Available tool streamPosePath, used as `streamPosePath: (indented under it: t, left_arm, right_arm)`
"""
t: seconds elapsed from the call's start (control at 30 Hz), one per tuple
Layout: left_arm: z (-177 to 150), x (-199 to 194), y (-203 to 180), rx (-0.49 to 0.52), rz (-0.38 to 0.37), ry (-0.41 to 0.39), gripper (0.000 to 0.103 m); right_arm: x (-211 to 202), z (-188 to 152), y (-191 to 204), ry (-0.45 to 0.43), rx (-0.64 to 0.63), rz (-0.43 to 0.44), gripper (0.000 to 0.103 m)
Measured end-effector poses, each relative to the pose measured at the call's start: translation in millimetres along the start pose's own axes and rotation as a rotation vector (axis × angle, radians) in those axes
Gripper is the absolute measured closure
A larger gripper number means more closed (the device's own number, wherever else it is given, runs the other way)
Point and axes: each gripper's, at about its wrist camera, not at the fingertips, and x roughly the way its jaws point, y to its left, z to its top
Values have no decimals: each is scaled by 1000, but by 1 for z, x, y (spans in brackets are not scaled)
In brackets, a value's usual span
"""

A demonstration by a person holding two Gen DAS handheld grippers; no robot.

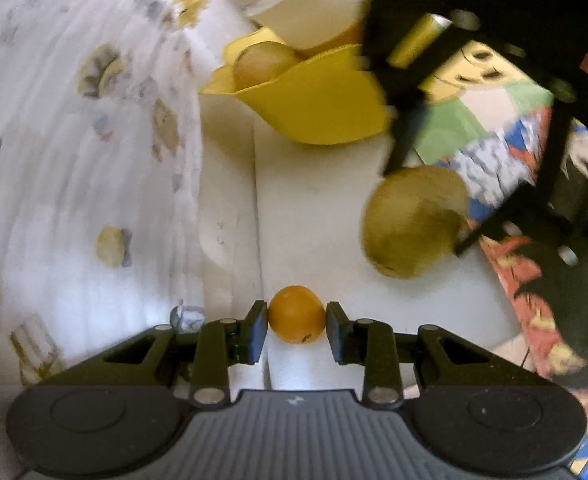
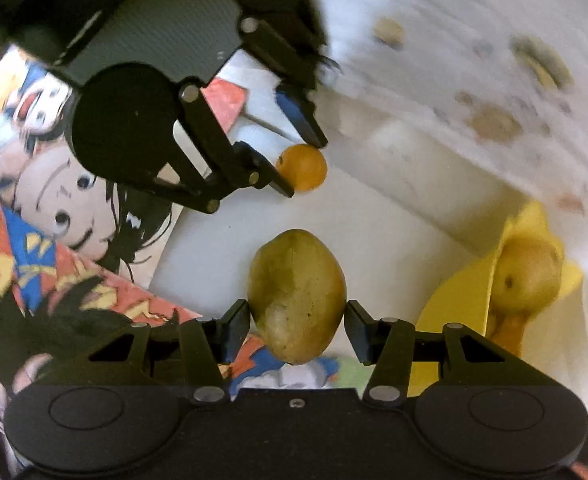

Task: Organize fruits
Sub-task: 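Lift and carry the small orange and mango toward the metal tray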

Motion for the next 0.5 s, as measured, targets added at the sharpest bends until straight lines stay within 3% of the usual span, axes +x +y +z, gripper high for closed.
streamPosePath:
  t: [0.2, 0.5]
  left_arm:
    - [8, 10, 10, -49, -9, -22, 68]
    - [4, 19, -11, 50, 54, -50, 68]
  right_arm:
    - [-4, -10, -12, -26, 231, 16, 49]
    - [-17, -25, -10, -47, 340, 10, 49]
